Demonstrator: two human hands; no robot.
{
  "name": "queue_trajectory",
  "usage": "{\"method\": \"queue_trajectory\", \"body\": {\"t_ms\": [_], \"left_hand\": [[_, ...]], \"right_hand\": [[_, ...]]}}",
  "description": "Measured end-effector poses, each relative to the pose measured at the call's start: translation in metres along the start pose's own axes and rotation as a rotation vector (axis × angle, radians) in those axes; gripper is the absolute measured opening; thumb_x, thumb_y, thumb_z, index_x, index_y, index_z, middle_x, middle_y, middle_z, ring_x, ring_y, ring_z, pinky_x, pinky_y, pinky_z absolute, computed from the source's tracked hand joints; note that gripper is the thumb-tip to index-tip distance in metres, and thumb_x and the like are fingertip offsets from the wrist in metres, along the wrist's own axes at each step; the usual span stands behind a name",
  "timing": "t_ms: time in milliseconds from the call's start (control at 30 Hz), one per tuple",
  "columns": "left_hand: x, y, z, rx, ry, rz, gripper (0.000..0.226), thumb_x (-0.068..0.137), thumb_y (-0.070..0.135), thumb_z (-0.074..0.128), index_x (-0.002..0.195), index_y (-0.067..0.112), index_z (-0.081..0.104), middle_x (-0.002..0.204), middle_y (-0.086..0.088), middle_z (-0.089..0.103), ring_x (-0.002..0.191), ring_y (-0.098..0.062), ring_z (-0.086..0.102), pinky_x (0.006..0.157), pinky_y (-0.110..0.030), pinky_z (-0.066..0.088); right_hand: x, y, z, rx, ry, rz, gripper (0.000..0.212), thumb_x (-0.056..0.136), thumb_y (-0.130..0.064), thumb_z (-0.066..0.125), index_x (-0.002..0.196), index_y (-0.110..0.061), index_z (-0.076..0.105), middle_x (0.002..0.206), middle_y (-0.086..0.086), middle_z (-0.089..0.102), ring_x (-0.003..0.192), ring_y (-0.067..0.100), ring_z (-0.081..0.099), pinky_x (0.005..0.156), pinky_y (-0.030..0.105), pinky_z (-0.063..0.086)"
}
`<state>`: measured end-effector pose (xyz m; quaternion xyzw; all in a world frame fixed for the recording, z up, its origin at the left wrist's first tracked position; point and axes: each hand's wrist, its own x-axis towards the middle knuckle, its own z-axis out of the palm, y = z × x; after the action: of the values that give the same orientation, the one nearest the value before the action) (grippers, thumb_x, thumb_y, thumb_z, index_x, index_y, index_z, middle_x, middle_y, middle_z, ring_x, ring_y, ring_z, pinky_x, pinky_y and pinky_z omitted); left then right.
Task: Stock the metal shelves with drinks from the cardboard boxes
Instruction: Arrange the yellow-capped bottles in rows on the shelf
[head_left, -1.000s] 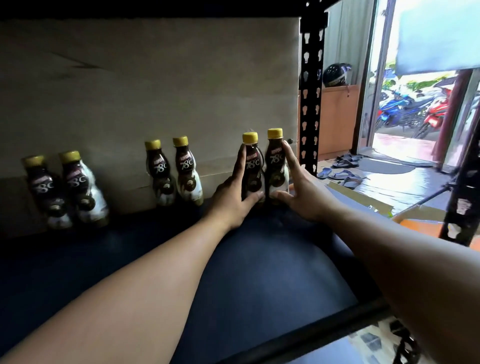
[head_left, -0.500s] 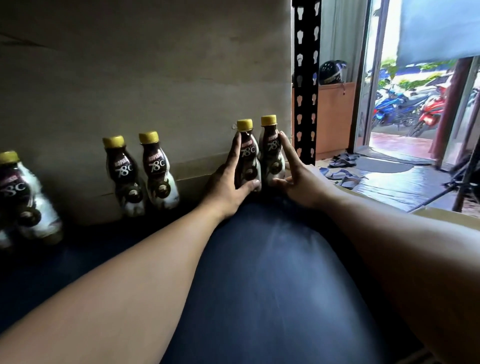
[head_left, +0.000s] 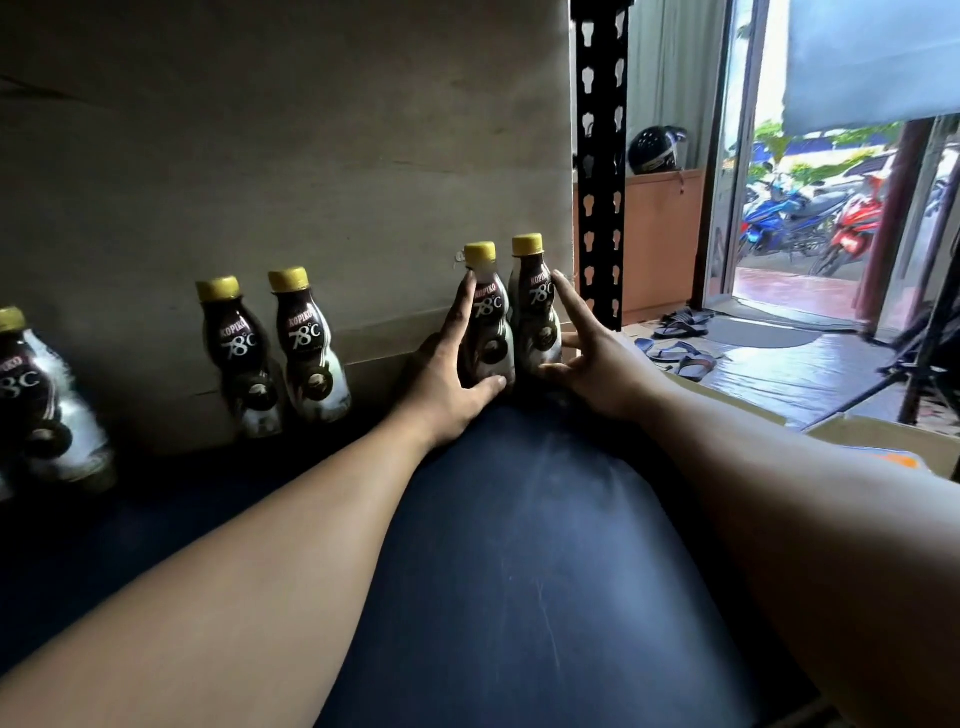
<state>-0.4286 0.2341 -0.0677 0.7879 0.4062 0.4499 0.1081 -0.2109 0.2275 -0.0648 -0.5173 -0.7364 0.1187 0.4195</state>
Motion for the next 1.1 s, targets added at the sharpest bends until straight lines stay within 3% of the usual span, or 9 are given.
{"method": "queue_trajectory", "body": {"t_ms": [67,167,300,400,567,700,900,1033,1100], "left_hand": [[0.001,0.0,0.0,0.009,0.001,0.002,0.113,0.084,0.011,0.08,0.159,0.042,0.002,0.159,0.015,0.028,0.141,0.005,0.026,0.107,0.003,0.014],[0.002,-0.003,0.001,0.021,0.003,-0.014,0.113,0.085,0.013,0.08,0.157,0.047,0.0,0.161,0.009,0.031,0.137,0.006,0.026,0.101,0.007,0.013],[0.002,-0.006,0.003,0.031,0.002,-0.026,0.113,0.086,0.013,0.079,0.157,0.05,-0.001,0.162,0.009,0.029,0.138,0.007,0.023,0.1,0.008,0.01],[0.003,-0.007,0.003,0.018,-0.005,-0.024,0.114,0.086,0.015,0.079,0.156,0.053,-0.002,0.163,0.013,0.026,0.141,0.007,0.021,0.107,0.001,0.01],[0.003,-0.009,0.002,0.001,-0.012,0.0,0.112,0.086,0.014,0.079,0.157,0.05,-0.001,0.153,0.028,0.018,0.143,0.009,0.016,0.114,-0.006,0.009],[0.004,-0.009,0.002,0.003,-0.016,0.002,0.112,0.086,0.014,0.079,0.158,0.048,0.0,0.153,0.028,0.019,0.143,0.009,0.017,0.112,-0.004,0.009],[0.002,-0.007,0.001,-0.001,-0.019,0.01,0.112,0.087,0.015,0.078,0.158,0.048,-0.002,0.153,0.029,0.015,0.143,0.01,0.014,0.114,-0.007,0.009],[0.001,-0.004,0.001,0.0,-0.017,0.013,0.112,0.085,0.013,0.079,0.158,0.042,0.0,0.151,0.028,0.013,0.138,0.016,0.011,0.107,0.003,0.006],[0.001,-0.004,0.0,0.008,-0.02,0.011,0.114,0.084,0.013,0.08,0.159,0.041,-0.001,0.153,0.028,0.013,0.14,0.014,0.012,0.108,0.002,0.006]], "right_hand": [[0.003,0.003,0.001,0.02,-0.011,0.012,0.108,0.09,-0.024,0.076,0.148,-0.069,-0.003,0.143,-0.003,0.063,0.133,0.014,0.057,0.113,0.041,0.045],[0.005,0.004,0.004,0.033,-0.018,0.018,0.108,0.091,-0.025,0.077,0.151,-0.066,-0.002,0.146,-0.008,0.06,0.137,0.011,0.053,0.116,0.041,0.042],[0.004,0.002,0.003,-0.006,-0.013,0.026,0.106,0.091,-0.029,0.077,0.151,-0.066,-0.003,0.146,-0.008,0.058,0.129,0.014,0.06,0.113,0.041,0.045],[0.003,0.001,0.003,-0.004,-0.004,0.021,0.107,0.09,-0.028,0.077,0.153,-0.064,-0.002,0.14,-0.007,0.062,0.122,0.013,0.063,0.11,0.042,0.048],[0.002,0.0,0.001,-0.013,0.01,0.029,0.108,0.09,-0.025,0.077,0.154,-0.061,-0.003,0.132,-0.011,0.067,0.115,0.01,0.067,0.106,0.041,0.051],[-0.001,-0.003,-0.002,0.006,0.001,0.043,0.107,0.091,-0.022,0.076,0.156,-0.058,-0.001,0.117,-0.005,0.073,0.11,0.019,0.069,0.105,0.041,0.05],[-0.001,-0.004,-0.001,0.004,-0.005,0.076,0.105,0.093,-0.024,0.073,0.158,-0.055,-0.003,0.116,-0.002,0.074,0.108,0.018,0.07,0.102,0.036,0.05],[-0.003,-0.007,-0.003,0.005,-0.022,0.086,0.103,0.094,-0.022,0.071,0.159,-0.051,-0.003,0.118,-0.005,0.071,0.106,0.015,0.069,0.095,0.027,0.046],[-0.004,-0.008,-0.003,0.0,-0.022,0.084,0.104,0.094,-0.021,0.072,0.16,-0.051,-0.003,0.118,-0.004,0.072,0.104,0.015,0.07,0.092,0.025,0.044]]}}
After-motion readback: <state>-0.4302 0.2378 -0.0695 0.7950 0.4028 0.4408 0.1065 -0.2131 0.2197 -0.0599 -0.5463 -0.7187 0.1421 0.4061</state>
